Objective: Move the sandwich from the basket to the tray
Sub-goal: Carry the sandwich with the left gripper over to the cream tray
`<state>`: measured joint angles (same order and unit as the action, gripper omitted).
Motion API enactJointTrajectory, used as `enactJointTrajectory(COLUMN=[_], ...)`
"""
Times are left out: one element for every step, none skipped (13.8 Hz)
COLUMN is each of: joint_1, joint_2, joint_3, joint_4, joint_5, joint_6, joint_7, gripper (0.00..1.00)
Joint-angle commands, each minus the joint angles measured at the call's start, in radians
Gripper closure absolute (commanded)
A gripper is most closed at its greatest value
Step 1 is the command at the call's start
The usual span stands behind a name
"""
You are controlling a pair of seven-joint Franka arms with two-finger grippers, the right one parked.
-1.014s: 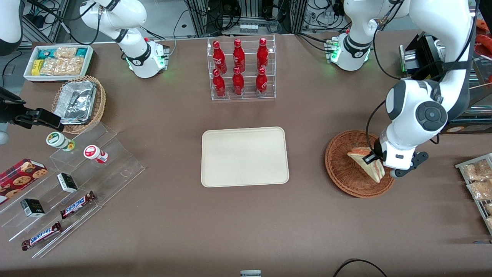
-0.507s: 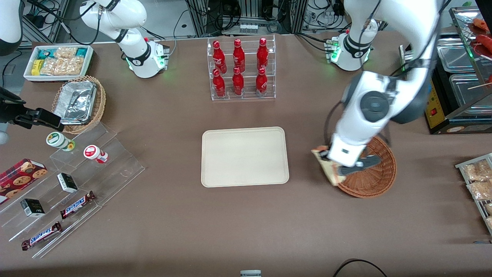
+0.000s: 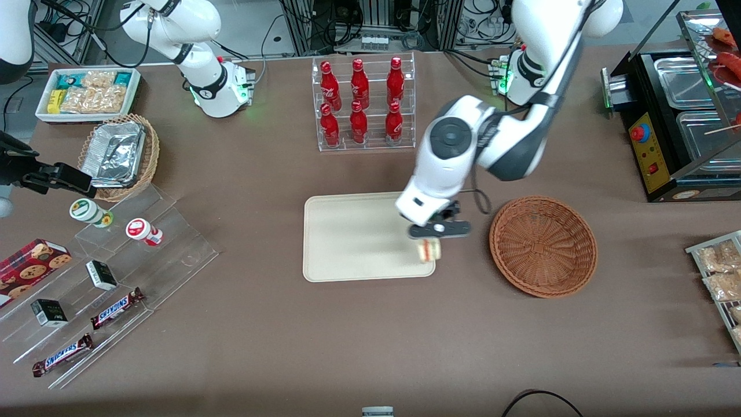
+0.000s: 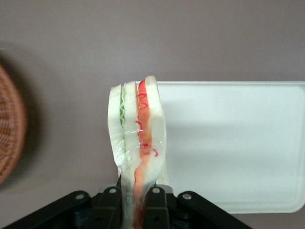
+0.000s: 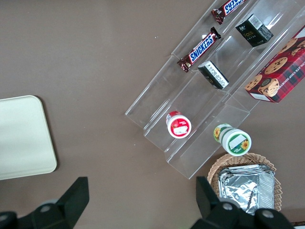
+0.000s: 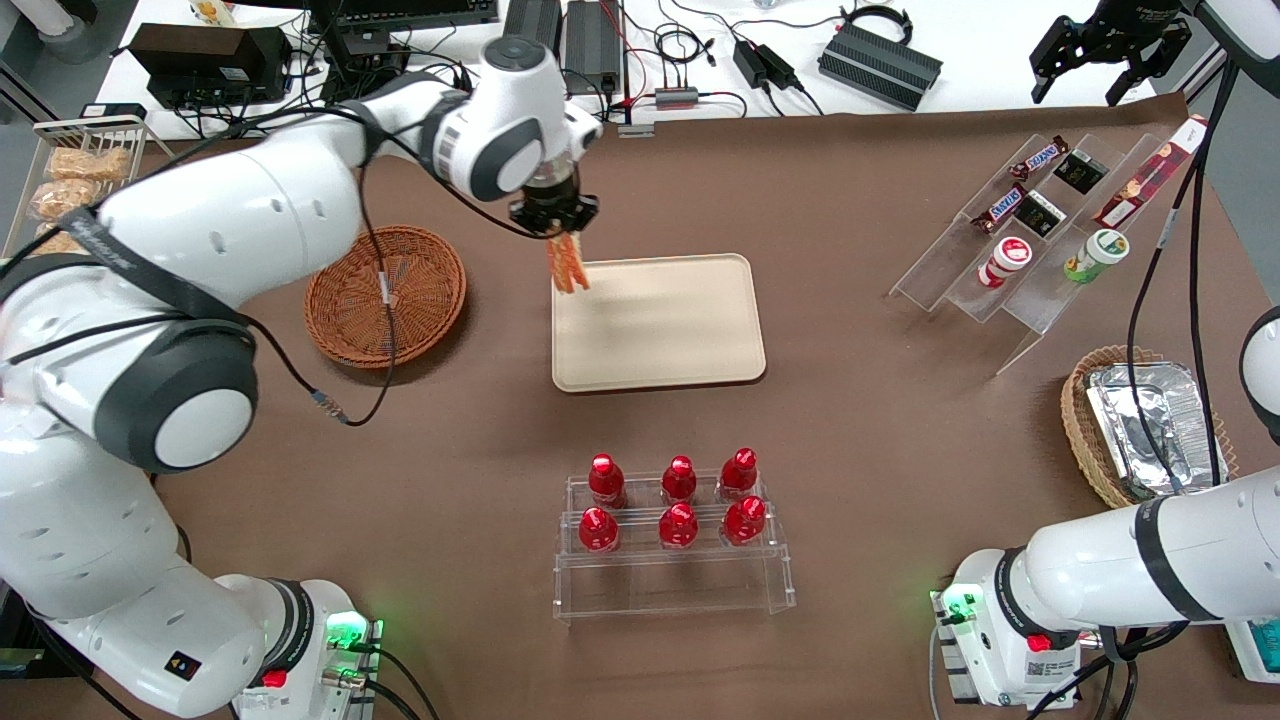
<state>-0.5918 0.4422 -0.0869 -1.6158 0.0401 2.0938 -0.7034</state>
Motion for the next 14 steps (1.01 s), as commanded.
enactJointTrajectory(joint_1=[-0.06,-0.086,-0.098,-0.111,-0.121,-0.129,-0.135,-0.141,-0.157,-0.163,-0.163,-0.163,-0.163,-0.163], joint_2=[0.145,0.18,0.209,0.229,0.243,0.256,0.272,0.292,0.312,0.328,0.334,0.34,0.342,0.346], joint_3=[0.004,0.004,0.004,0.004,0.004,0.006,0.006,0.006,0.009,0.009,0.009,0.009,0.009,0.009], joint_4=[0.134,0.152,0.165,0.166,0.166,0.168,0.174,0.181,0.197,0.211,0.211,0.212,0.212,0.212], joint_5=[0.003,0.004,0.004,0.004,0.004,0.006,0.006,0.007,0.011,0.017,0.015,0.015,0.017,0.017], joint_6=[0.043,0.06,0.083,0.112,0.138,0.149,0.159,0.173,0.181,0.181,0.183,0.183,0.183,0.183], joint_7=[0.033,0.024,0.024,0.022,0.022,0.021,0.021,0.021,0.019,0.018,0.018,0.015,0.007,0.007], gripper=[1.0,1.0,1.0,1.0,1.0,1.0,1.0,1.0,1.0,1.0,1.0,1.0,1.0,1.0])
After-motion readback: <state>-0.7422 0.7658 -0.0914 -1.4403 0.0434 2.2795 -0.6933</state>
